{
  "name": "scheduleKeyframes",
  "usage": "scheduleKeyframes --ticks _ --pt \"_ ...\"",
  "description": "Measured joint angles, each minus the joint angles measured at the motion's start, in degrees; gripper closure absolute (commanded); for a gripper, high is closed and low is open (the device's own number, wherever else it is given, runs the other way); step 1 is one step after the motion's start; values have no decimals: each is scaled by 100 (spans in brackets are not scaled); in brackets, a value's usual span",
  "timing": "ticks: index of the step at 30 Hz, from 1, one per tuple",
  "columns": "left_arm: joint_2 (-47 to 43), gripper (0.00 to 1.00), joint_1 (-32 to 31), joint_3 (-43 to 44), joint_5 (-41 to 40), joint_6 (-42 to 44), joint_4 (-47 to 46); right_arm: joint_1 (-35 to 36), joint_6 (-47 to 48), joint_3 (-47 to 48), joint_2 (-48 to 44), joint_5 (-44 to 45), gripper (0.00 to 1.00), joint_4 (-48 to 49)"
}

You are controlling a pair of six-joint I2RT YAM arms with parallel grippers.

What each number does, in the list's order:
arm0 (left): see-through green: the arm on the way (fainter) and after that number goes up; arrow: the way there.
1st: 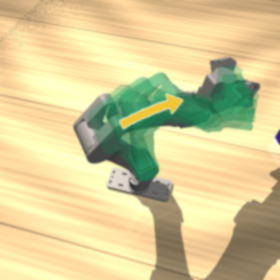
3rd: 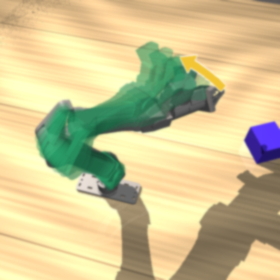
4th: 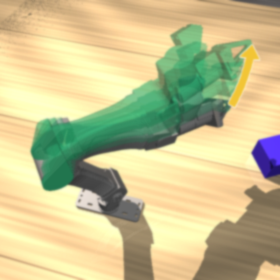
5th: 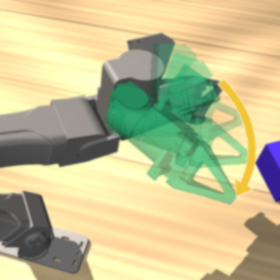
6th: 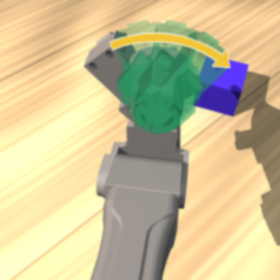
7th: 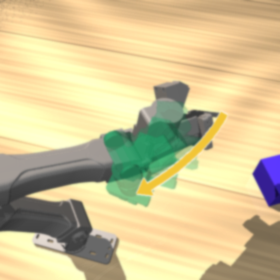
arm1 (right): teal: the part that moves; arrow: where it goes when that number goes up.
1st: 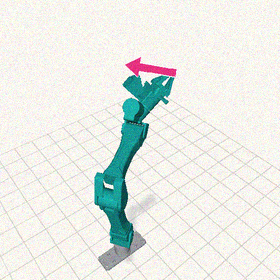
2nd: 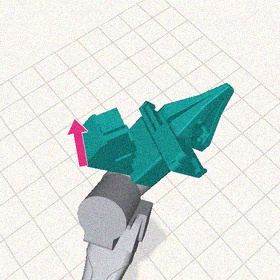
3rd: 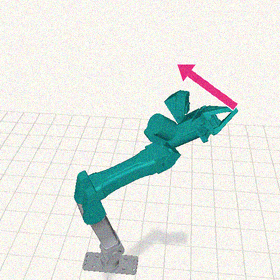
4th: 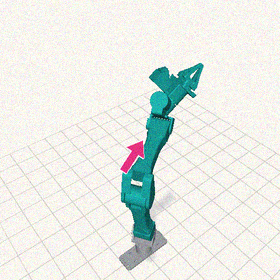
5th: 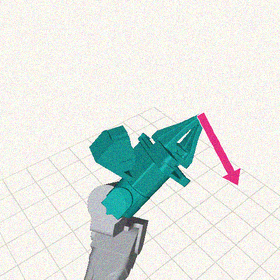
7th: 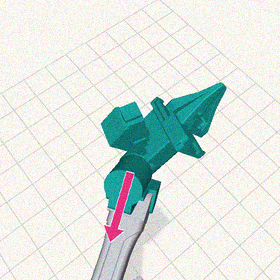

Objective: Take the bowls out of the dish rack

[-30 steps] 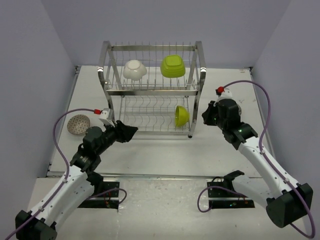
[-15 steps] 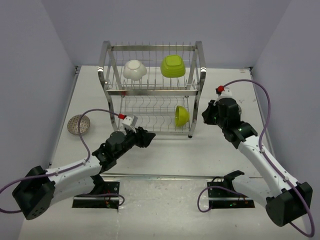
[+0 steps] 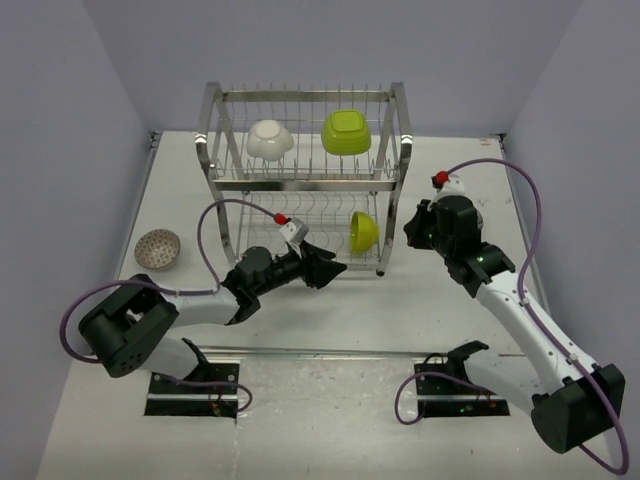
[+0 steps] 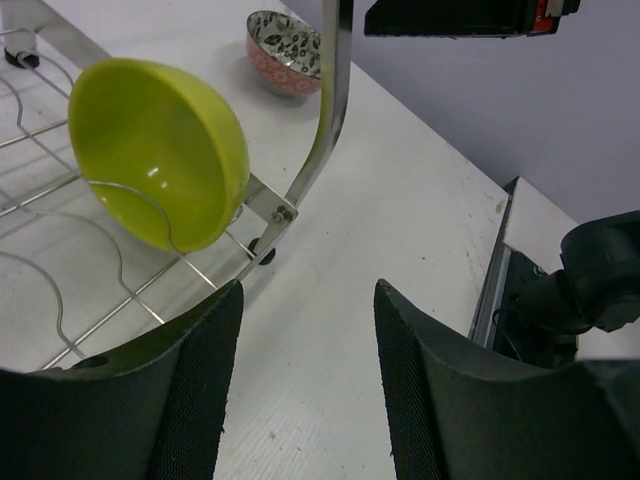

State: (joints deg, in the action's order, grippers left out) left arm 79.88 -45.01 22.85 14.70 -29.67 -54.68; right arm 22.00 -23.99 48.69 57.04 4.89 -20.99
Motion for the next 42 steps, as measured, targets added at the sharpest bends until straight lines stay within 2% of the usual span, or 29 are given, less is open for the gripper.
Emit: scheduleKeyframes --ticks 7,19,32,42 --pt "669 44 0 540 310 232 -321 0 0 0 0 -2 98 0" --pt "1561 45 0 1279 387 623 -306 0 4 0 -4 -13 98 0" --pt "1867 46 11 1969 247 1086 125 0 11 2 -37 -15 98 -9" --pt "2361 49 59 2232 153 1123 295 0 72 0 -173 -7 98 -26"
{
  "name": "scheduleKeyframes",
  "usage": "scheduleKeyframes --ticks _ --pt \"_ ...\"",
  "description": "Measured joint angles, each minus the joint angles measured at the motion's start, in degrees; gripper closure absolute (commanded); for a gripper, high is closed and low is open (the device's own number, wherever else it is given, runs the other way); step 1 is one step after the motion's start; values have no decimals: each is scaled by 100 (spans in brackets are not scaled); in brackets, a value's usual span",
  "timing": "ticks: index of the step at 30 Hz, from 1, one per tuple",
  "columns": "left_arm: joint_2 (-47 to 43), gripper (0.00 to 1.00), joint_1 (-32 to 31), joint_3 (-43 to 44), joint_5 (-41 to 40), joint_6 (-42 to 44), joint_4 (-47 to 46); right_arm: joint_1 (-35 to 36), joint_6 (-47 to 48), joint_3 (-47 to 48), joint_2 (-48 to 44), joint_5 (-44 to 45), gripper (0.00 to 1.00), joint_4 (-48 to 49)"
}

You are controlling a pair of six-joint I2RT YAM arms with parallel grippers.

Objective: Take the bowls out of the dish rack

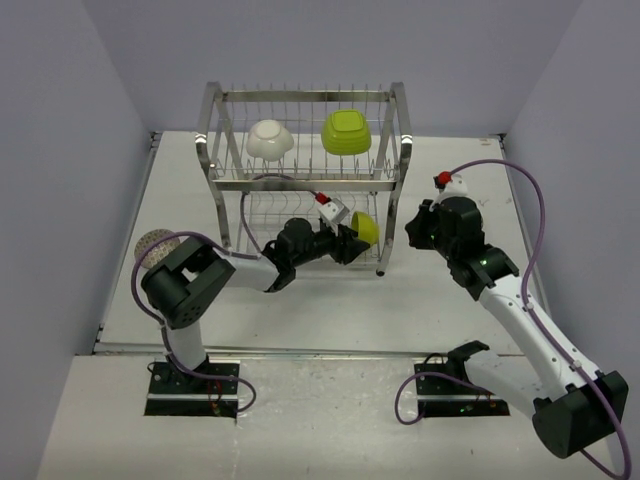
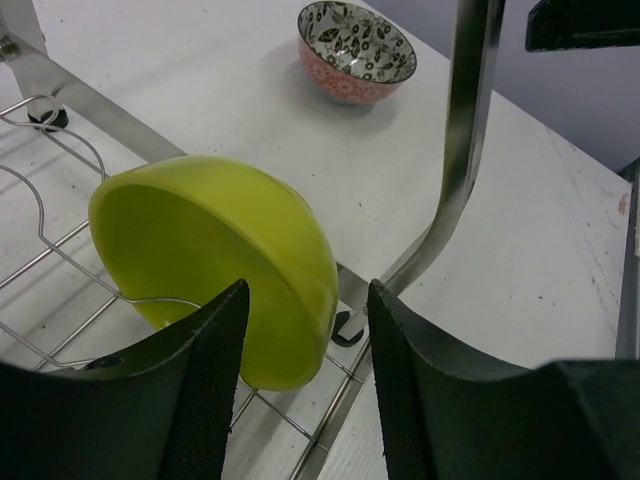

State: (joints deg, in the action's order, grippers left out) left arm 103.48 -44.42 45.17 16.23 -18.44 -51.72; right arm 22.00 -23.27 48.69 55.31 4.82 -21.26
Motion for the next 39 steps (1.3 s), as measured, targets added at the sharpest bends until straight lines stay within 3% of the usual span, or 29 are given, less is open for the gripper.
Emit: scheduleKeyframes --ticks 6,18,30,39 --pt "293 73 81 157 170 -114 -81 0 33 0 0 7 98 -22" --pt "929 100 437 37 1255 -1434 -1530 -2 42 0 -114 9 99 -66" --pt "1274 100 761 -273 1355 -3279 -2747 0 44 2 -114 -7 99 -66" --pt "1421 100 754 -184 1220 -3985 -2959 0 52 0 -114 -4 99 -66"
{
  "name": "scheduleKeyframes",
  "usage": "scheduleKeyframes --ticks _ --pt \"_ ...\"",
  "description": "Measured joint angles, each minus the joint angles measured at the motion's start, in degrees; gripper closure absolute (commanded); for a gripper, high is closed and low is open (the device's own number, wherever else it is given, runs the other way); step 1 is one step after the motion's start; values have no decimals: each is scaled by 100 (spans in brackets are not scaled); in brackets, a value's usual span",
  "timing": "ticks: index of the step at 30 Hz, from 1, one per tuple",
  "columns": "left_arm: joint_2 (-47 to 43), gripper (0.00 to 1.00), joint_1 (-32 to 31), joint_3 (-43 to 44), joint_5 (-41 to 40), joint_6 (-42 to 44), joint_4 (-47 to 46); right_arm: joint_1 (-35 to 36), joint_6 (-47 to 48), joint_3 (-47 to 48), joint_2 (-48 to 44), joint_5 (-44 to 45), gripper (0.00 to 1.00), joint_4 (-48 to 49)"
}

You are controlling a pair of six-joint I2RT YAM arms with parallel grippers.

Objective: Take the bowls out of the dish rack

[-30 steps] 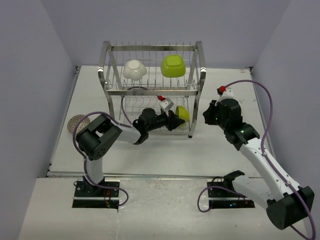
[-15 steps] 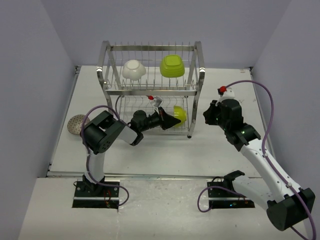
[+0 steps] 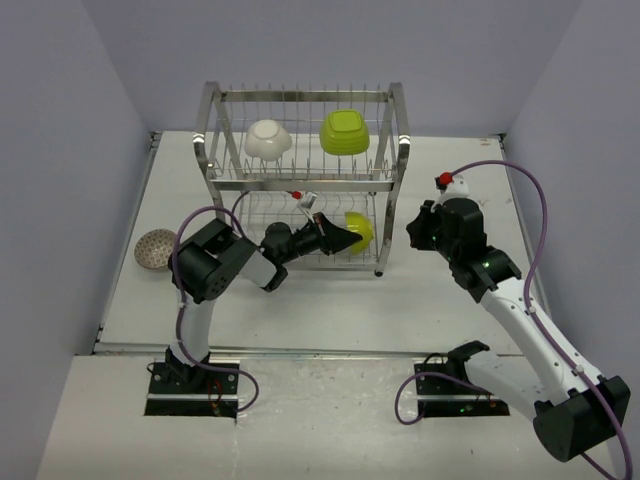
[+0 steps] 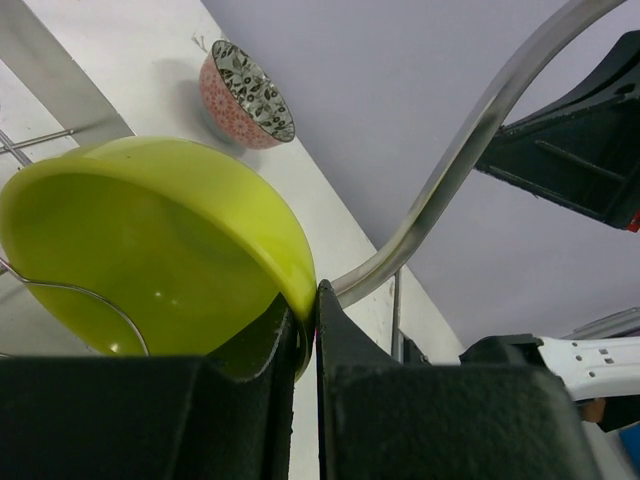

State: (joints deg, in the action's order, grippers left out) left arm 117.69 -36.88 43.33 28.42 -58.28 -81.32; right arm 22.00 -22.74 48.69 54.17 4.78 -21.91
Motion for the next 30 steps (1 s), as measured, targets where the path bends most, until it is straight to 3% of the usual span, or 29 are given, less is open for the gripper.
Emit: scheduleKeyframes --ticks 30 --pt "-15 100 -70 472 -109 -601 590 0 96 7 0 2 99 -39"
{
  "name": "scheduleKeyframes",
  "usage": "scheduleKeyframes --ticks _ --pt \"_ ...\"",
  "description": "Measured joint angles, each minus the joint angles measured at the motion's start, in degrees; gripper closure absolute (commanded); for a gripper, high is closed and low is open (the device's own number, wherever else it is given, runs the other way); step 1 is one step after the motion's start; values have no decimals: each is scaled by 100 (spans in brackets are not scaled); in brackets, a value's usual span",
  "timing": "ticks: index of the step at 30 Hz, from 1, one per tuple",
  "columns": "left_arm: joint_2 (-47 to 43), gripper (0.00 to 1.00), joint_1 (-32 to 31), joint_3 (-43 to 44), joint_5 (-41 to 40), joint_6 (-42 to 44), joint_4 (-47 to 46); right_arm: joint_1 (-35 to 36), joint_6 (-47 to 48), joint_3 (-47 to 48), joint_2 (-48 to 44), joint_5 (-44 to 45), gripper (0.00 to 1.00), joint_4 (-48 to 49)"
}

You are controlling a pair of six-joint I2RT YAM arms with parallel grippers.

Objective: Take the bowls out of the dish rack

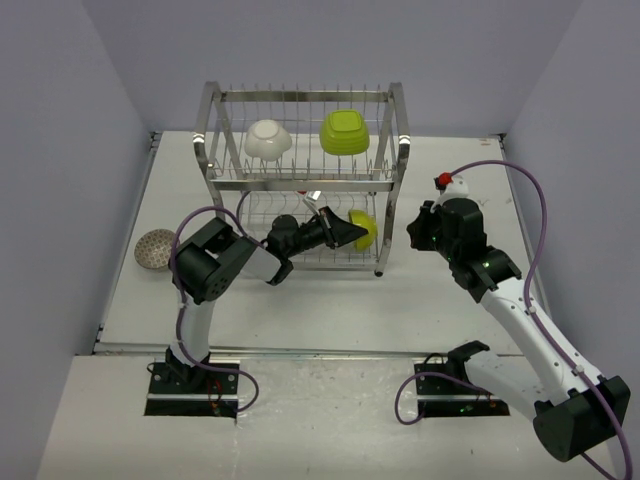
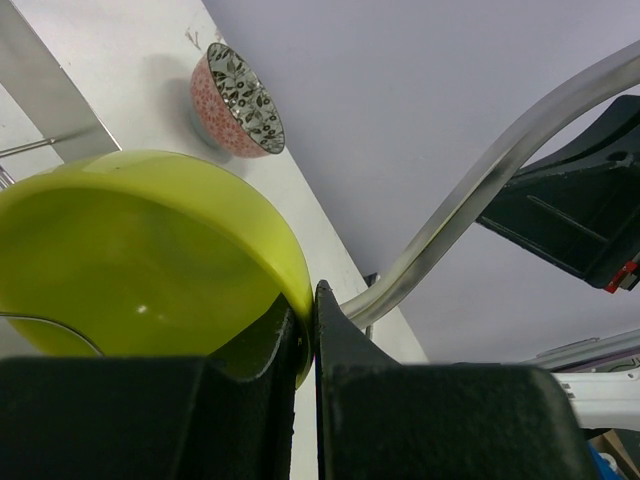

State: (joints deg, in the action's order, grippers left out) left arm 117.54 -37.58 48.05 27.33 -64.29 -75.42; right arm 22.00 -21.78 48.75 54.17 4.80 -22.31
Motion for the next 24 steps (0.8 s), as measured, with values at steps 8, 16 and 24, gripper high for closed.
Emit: scheduleKeyframes --ticks 8,16,24 --pt "-120 100 0 -2 -2 -2 105 0 0 0 0 0 99 0" --pt "-138 100 -26 -2 0 -2 149 0 2 0 0 0 99 0" --pt "-173 100 -79 116 63 -39 236 0 2 0 7 0 99 -2"
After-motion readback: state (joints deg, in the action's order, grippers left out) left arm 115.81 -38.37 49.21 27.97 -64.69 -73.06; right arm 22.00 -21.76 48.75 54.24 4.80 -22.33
